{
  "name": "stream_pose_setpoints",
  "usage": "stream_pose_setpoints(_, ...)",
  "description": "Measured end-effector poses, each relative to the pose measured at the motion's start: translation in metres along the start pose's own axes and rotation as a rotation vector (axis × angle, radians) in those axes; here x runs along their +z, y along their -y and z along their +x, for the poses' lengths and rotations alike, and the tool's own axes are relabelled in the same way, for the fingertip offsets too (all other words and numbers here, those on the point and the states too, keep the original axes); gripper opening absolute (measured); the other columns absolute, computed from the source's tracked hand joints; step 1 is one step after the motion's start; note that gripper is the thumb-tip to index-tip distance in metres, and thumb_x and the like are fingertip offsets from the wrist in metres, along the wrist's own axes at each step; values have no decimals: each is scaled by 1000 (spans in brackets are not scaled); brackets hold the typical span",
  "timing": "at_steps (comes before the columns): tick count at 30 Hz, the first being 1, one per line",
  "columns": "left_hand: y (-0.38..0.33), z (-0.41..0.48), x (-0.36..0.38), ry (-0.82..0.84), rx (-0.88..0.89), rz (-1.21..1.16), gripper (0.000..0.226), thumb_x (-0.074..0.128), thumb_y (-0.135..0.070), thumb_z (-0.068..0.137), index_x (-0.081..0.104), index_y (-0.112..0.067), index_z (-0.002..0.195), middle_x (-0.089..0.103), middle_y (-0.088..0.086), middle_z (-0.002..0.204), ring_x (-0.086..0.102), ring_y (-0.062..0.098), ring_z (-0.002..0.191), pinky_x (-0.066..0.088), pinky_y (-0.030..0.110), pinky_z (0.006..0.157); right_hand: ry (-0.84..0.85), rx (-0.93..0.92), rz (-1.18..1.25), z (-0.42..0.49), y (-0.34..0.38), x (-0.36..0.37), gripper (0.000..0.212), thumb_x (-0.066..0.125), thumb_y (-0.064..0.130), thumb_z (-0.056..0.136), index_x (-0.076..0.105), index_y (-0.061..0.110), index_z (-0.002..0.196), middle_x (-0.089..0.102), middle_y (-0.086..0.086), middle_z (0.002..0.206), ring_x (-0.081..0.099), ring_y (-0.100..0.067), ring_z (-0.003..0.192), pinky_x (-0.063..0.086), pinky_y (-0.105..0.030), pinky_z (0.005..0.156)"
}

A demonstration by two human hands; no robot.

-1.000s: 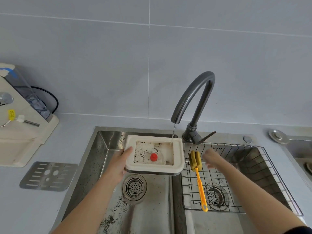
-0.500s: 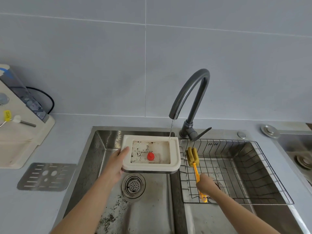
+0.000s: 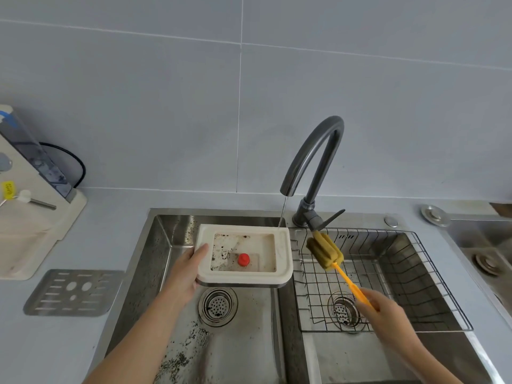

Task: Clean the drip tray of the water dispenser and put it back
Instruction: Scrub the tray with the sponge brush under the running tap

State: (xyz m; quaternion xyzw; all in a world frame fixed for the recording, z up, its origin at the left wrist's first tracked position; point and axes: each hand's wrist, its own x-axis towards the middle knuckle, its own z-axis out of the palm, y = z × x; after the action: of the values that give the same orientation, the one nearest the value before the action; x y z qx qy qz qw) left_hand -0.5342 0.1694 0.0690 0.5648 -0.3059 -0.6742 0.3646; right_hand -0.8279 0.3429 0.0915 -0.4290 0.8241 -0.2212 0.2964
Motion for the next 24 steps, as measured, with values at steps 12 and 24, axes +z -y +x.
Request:
stream_pose_setpoints(12, 0, 3, 3, 21, 23, -30, 23, 50, -20, 92, 50, -12, 115, 60, 4, 93, 57, 20, 83, 48, 34, 63, -92, -471, -464, -9, 42, -14, 50, 69, 13, 80, 56, 23, 127, 47, 9, 58, 43, -12, 46, 27, -16, 40)
stream_pose_setpoints(24, 3, 15, 11, 54, 52, -28, 35, 49, -20, 93, 48, -9, 126, 60, 2, 92, 56, 17, 80, 49, 27, 60, -80, -487, -589, -33, 42, -17, 54, 64, 23, 60, 49, 27, 112, 30, 15, 50, 22, 0, 37, 2, -9, 32)
